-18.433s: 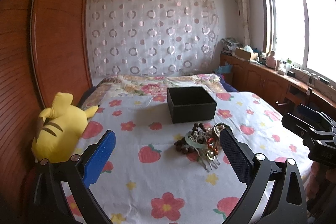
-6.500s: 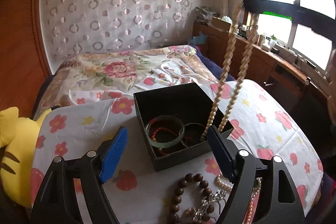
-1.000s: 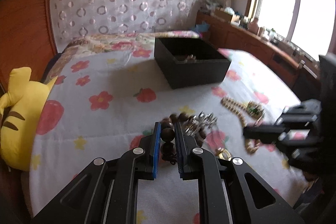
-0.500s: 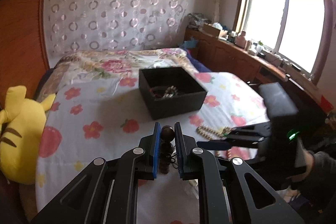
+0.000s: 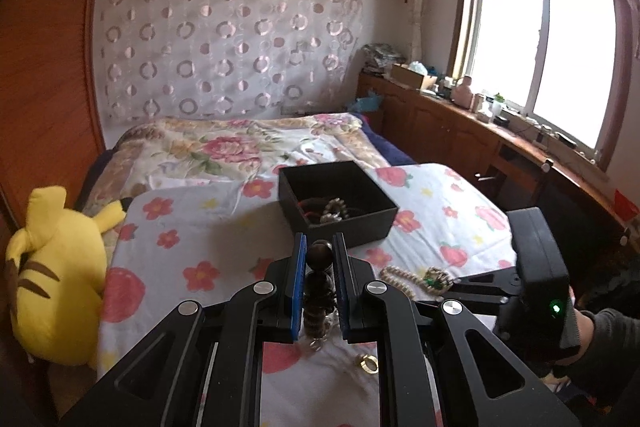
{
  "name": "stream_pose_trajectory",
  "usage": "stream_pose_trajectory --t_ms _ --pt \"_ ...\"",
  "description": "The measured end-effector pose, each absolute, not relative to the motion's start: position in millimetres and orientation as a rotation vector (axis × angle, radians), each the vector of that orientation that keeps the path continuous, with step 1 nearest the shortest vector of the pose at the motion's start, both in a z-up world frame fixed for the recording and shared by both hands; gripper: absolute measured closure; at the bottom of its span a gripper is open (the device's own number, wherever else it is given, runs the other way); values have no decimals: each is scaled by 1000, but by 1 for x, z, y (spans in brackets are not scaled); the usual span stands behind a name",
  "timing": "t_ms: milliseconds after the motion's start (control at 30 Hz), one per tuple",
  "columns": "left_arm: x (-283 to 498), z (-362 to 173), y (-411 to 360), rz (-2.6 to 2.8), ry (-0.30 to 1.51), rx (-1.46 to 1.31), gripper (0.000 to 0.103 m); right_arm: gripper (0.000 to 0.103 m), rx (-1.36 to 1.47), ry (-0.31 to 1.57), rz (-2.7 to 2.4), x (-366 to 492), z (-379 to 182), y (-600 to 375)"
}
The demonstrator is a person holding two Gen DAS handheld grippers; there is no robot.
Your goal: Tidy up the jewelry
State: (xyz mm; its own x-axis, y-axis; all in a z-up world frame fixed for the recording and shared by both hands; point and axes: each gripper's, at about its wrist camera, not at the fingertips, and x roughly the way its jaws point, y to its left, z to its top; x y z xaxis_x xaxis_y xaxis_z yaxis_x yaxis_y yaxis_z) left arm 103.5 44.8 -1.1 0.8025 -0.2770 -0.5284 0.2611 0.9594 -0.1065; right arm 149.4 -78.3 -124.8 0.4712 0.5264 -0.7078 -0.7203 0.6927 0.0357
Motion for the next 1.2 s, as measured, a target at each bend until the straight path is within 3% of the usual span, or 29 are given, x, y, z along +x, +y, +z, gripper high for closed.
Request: stream_pose_trajectory --t_ms 600,667,700,933,1200 --pt "104 -41 68 -244 633 -51 91 77 -472 765 807 121 -139 -46" --pt "104 -41 68 -245 632 -53 91 92 -466 767 809 121 -138 -48" --pt "104 -41 67 -245 632 -54 91 94 -465 764 799 122 -137 -46" --pt "104 -43 67 -246 636 -53 91 103 -411 748 742 130 -132 -61" --pt "102 -49 64 -250 635 -48 91 103 -339 733 713 147 -123 -80"
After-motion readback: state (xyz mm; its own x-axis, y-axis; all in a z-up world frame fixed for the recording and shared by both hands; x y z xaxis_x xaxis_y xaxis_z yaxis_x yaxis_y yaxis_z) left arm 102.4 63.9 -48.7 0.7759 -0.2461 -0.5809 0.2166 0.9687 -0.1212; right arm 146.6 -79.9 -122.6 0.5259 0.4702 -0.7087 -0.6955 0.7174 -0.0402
